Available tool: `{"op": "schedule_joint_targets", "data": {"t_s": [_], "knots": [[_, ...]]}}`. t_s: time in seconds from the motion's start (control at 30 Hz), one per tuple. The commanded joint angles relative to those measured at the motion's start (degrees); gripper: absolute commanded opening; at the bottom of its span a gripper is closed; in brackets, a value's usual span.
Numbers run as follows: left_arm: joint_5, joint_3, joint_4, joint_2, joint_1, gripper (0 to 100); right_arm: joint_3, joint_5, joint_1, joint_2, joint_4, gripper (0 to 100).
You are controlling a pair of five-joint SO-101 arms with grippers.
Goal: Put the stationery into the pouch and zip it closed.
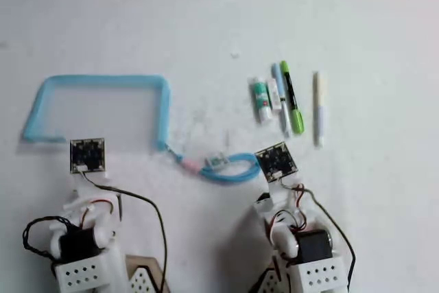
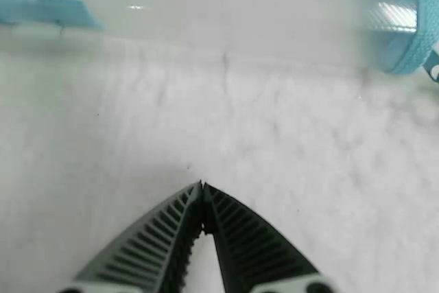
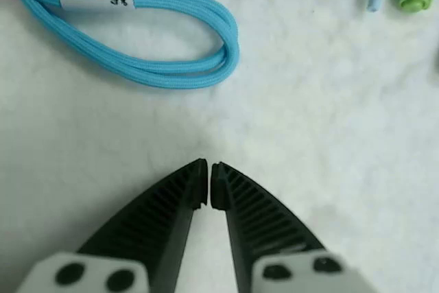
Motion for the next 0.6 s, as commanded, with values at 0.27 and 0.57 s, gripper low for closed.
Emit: {"op": "schedule_joint_targets", "data": {"t_s": [0.27,0.57], "knots": [[0.09,-0.18,0.09,0.22,0.13,2,0.62,0.18,-0.40,-0.66,0.22,2.4],[0.09,-1.58,0.18,0.13,-1.54,3,0.26,1.93,-3.91,-0.66,-2.59,2.8]]}}
